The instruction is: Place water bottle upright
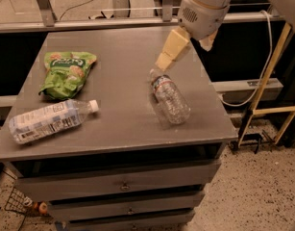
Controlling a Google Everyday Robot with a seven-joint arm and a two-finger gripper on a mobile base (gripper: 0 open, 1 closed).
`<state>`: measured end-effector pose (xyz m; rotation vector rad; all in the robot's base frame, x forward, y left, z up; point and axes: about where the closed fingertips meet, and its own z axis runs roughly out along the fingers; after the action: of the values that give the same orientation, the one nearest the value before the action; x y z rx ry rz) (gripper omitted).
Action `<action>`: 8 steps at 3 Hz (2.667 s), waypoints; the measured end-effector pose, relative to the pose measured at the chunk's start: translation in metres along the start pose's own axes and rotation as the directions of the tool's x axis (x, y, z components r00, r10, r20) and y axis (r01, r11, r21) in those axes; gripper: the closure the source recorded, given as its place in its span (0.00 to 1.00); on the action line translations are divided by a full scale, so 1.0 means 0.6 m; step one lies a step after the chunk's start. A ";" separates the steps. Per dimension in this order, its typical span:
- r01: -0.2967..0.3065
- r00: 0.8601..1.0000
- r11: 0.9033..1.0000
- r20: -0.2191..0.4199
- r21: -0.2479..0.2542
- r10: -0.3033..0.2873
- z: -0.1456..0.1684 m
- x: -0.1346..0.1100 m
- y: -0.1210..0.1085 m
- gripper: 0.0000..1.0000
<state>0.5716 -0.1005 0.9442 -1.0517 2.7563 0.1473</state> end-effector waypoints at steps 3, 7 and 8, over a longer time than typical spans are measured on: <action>-0.164 0.983 0.986 -0.085 -0.009 0.163 0.064 -0.034 0.058 0.00; -0.163 0.968 0.986 -0.189 0.036 0.167 0.161 -0.061 0.043 0.00; -0.171 0.960 0.984 -0.216 0.049 0.178 0.181 -0.067 0.028 0.02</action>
Offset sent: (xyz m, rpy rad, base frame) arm -0.0233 0.0365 -0.0388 -0.0426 0.1707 -0.1811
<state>0.6049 -0.0445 0.8469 -0.8627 3.0389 0.0149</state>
